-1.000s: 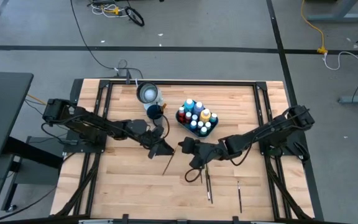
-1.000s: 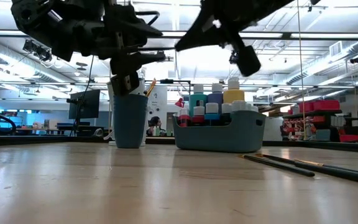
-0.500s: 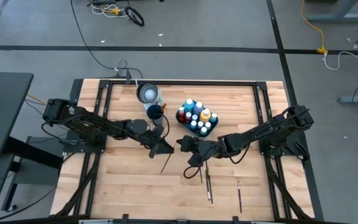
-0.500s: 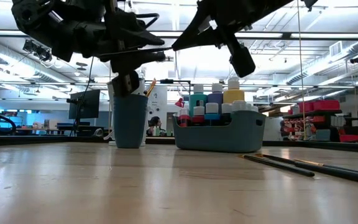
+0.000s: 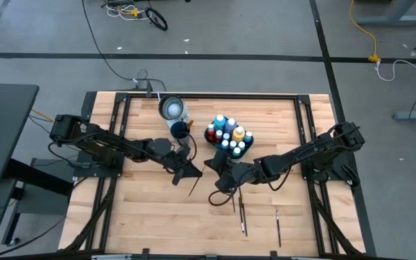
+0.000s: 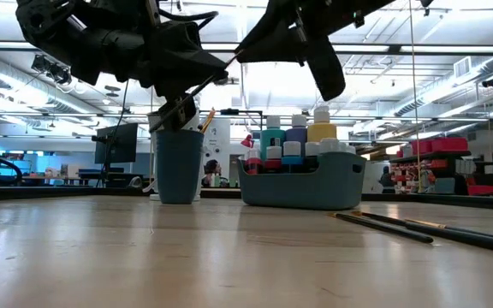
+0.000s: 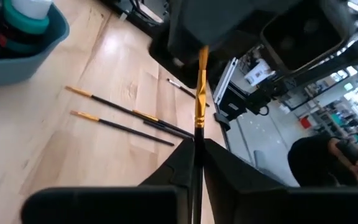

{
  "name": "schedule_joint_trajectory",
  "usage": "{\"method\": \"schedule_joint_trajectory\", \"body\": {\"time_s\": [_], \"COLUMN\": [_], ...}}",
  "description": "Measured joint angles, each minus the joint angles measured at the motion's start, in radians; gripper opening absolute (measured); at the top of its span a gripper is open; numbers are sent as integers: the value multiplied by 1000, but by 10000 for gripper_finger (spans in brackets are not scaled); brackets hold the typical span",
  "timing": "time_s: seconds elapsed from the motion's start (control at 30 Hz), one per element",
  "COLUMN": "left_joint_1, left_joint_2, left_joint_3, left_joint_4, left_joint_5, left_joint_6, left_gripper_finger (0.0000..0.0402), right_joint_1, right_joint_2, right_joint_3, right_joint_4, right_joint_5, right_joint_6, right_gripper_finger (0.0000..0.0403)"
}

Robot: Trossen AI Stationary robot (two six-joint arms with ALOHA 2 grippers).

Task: Pick & Place Paint Supplies
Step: Put the gold paint brush into the blue cup

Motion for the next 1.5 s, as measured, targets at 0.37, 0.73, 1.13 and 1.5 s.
{"method": "schedule_joint_trajectory", "body": {"time_s": [0.37,0.73,1.13,1.5], "left_joint_1": [4,3,9,25], "left_joint_2": [-82,-289,-311,-229], "left_joint_3": [0,1,-4,-26], "left_joint_4": [2,-37,-125,-160], "left_joint_5": [-43,-359,-1068,-1191], "left_joint_6": [141,551,691,489], "left_gripper_finger": [20,16,16,20], "right_joint_1": [122,18,-63,-66], "right_joint_2": [-72,-235,-239,-238], "right_joint_3": [-1,-177,-407,-411], "right_joint_4": [-21,-116,145,212], "right_joint_5": [191,-52,-128,-144], "right_joint_6": [350,849,894,852], "right_gripper_finger": [41,41,41,41]}}
